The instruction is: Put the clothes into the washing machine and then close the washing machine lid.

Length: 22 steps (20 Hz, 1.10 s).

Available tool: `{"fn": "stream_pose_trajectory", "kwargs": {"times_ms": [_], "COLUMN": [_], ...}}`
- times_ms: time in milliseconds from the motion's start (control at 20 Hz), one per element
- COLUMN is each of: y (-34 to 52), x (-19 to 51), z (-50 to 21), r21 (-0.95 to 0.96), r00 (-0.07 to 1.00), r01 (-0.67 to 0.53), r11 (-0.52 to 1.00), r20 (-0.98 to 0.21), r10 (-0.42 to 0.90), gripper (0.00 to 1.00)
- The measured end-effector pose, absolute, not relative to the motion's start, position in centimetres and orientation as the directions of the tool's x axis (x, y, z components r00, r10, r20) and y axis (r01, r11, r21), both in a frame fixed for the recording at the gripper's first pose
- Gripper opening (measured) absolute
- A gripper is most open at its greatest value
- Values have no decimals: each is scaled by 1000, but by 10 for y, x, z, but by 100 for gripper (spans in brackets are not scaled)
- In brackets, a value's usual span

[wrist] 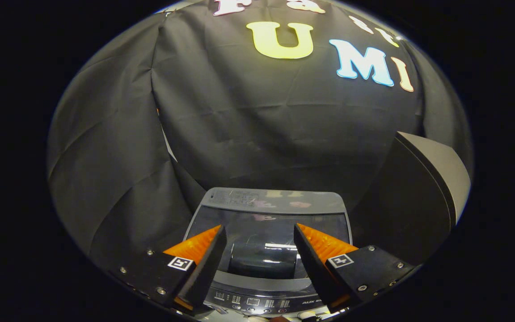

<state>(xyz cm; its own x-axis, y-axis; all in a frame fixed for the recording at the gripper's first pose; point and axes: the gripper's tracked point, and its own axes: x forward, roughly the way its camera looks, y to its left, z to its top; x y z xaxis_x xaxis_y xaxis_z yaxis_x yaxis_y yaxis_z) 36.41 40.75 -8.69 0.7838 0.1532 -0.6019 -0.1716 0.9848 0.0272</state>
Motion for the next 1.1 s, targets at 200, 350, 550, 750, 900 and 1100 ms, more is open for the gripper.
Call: {"fn": "stream_pose_trajectory", "kwargs": {"times_ms": [200, 350, 550, 750, 900, 1100], "y": [410, 414, 408, 390, 356, 298], "x": [349, 337, 311, 284, 268, 234], "z": [-98, -85, -46, 6, 36, 66], "r21": [39, 59, 47, 35, 21, -13], "r00": [769, 785, 834, 892, 919, 941], "r01": [-183, -199, -220, -241, -249, -249], "r11": [982, 978, 974, 970, 968, 969], "r20": [-617, -587, -509, -386, -309, -239], "r10": [167, 195, 213, 236, 243, 238], "gripper": [93, 94, 95, 95, 95, 95]}}
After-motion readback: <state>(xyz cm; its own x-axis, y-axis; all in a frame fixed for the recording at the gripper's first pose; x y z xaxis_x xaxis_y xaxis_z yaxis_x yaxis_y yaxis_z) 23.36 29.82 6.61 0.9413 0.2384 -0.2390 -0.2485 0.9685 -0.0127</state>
